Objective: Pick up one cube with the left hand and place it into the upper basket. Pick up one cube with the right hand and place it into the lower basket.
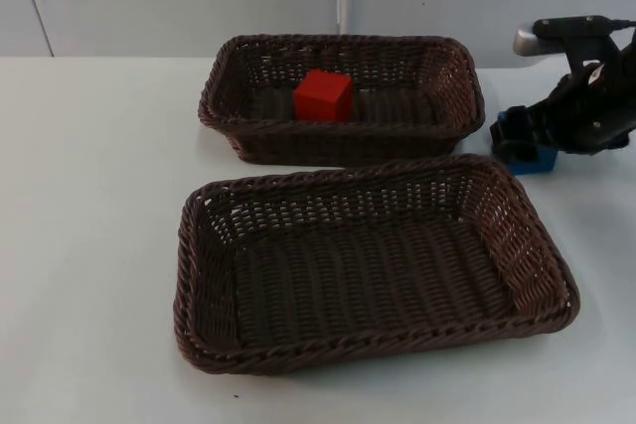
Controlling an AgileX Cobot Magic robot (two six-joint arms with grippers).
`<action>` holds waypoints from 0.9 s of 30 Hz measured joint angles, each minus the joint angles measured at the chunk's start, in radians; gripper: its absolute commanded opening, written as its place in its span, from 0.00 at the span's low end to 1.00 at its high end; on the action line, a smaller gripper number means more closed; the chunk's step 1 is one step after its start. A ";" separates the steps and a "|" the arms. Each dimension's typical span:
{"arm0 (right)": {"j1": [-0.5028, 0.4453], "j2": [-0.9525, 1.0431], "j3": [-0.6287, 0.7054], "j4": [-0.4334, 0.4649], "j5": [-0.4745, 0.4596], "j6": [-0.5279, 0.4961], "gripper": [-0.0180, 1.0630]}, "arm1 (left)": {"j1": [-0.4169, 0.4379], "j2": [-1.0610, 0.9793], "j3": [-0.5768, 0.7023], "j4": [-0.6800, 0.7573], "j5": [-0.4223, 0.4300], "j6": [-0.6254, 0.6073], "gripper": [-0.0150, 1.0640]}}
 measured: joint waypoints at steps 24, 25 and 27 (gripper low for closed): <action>0.000 -0.369 0.000 -0.026 0.309 0.005 0.02 | 0.000 0.000 0.000 0.002 0.000 0.000 0.91; 0.000 -0.393 0.000 -0.026 0.327 0.005 0.02 | 0.000 0.000 0.000 0.002 0.000 0.000 0.91; 0.000 -0.419 0.000 -0.026 0.338 0.005 0.02 | 0.000 0.000 0.000 0.002 0.000 0.000 0.91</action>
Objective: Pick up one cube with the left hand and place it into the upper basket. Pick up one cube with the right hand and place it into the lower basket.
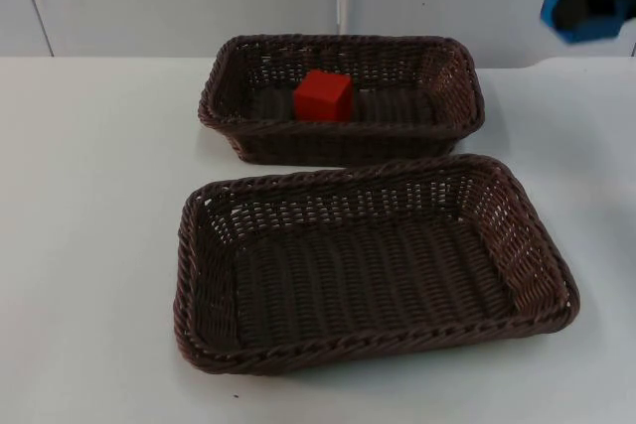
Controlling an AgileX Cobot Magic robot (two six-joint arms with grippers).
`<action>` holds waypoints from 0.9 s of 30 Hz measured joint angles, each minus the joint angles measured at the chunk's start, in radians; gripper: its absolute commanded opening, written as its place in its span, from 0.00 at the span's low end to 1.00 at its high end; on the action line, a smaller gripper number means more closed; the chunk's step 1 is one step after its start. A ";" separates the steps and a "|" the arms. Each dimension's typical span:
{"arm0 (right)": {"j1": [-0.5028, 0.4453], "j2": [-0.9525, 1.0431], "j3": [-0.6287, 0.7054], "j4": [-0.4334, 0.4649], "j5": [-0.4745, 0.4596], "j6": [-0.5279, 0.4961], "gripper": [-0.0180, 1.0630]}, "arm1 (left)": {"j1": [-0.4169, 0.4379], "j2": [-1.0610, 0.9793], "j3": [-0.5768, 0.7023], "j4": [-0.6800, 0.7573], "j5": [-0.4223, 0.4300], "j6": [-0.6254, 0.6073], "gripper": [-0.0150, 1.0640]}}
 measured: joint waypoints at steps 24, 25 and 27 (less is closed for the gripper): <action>0.000 -0.085 0.000 -0.016 0.121 0.003 0.02 | 0.000 0.000 0.000 0.013 0.000 0.000 0.91; 0.000 -0.085 0.000 -0.016 0.121 0.003 0.02 | 0.000 0.000 0.000 0.013 0.000 0.000 0.91; 0.000 -0.092 0.000 -0.018 0.135 0.003 0.02 | 0.000 0.000 0.000 0.013 0.000 0.000 0.91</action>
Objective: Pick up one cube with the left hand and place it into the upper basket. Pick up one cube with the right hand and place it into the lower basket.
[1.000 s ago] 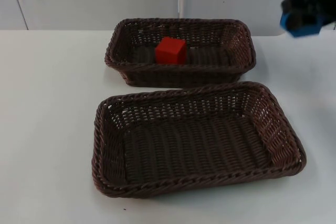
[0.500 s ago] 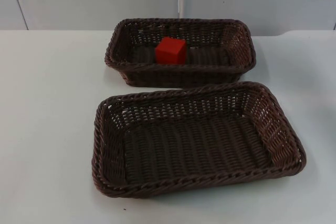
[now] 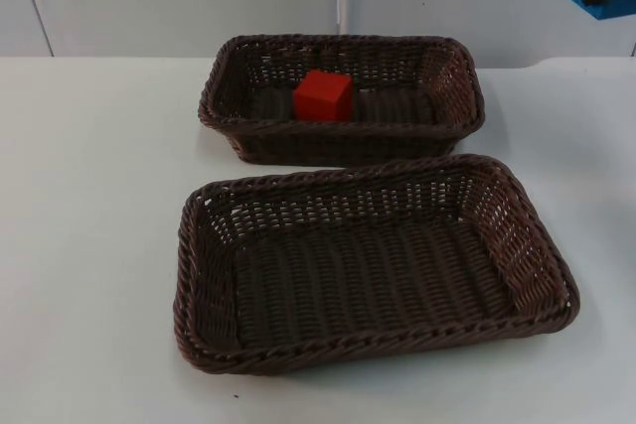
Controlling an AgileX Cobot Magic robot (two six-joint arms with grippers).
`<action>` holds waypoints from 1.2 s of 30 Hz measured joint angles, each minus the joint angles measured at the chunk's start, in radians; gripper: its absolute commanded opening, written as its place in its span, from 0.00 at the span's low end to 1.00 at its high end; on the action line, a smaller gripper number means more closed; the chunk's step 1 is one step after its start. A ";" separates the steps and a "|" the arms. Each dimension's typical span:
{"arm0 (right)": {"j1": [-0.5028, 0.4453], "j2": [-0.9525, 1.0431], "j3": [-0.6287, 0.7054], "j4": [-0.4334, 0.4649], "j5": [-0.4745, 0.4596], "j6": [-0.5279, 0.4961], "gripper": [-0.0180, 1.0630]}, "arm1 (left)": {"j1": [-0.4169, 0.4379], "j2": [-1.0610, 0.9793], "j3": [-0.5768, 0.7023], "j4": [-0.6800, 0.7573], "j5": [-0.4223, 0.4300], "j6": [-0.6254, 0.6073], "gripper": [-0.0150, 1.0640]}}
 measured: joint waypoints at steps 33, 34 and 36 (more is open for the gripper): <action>0.441 -0.023 0.000 -0.015 0.078 -0.013 0.02 | 0.000 0.000 0.000 0.000 0.000 0.000 0.91; 0.441 -0.023 0.000 -0.015 0.080 -0.013 0.02 | 0.000 0.000 0.000 0.000 0.000 0.000 0.91; 0.443 -0.023 0.000 -0.015 0.096 -0.013 0.02 | 0.000 0.000 0.000 0.000 0.000 0.000 0.91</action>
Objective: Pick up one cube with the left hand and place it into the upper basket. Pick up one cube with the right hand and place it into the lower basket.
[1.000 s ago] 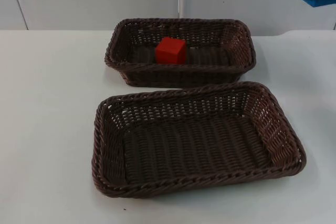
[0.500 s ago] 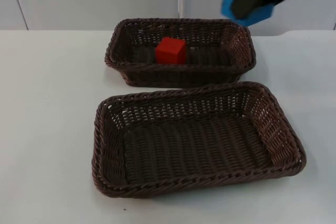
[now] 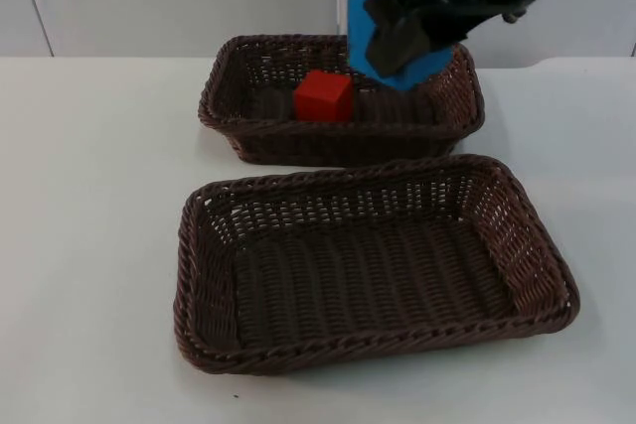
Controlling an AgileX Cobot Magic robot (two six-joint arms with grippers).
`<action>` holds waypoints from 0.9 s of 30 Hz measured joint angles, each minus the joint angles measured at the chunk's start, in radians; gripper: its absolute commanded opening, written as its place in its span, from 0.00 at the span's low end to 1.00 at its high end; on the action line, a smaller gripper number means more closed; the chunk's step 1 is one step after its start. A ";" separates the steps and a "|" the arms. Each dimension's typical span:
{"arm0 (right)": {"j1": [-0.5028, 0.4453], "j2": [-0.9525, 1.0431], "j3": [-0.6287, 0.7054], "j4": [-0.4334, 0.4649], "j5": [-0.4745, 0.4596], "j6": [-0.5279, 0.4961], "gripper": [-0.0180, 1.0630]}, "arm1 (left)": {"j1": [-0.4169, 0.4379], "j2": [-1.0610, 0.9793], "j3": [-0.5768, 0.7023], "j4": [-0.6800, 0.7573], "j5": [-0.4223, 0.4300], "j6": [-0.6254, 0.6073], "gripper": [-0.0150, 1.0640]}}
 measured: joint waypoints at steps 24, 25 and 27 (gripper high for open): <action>0.000 0.102 0.161 0.033 -0.186 -0.005 0.02 | 0.000 0.000 0.000 0.000 0.000 0.000 0.91; 0.000 0.111 0.169 0.042 -0.196 -0.005 0.02 | 0.000 0.000 0.000 0.000 0.000 0.000 0.91; 0.000 0.131 0.186 0.061 -0.228 -0.009 0.02 | 0.000 0.000 0.000 0.000 0.000 0.000 0.91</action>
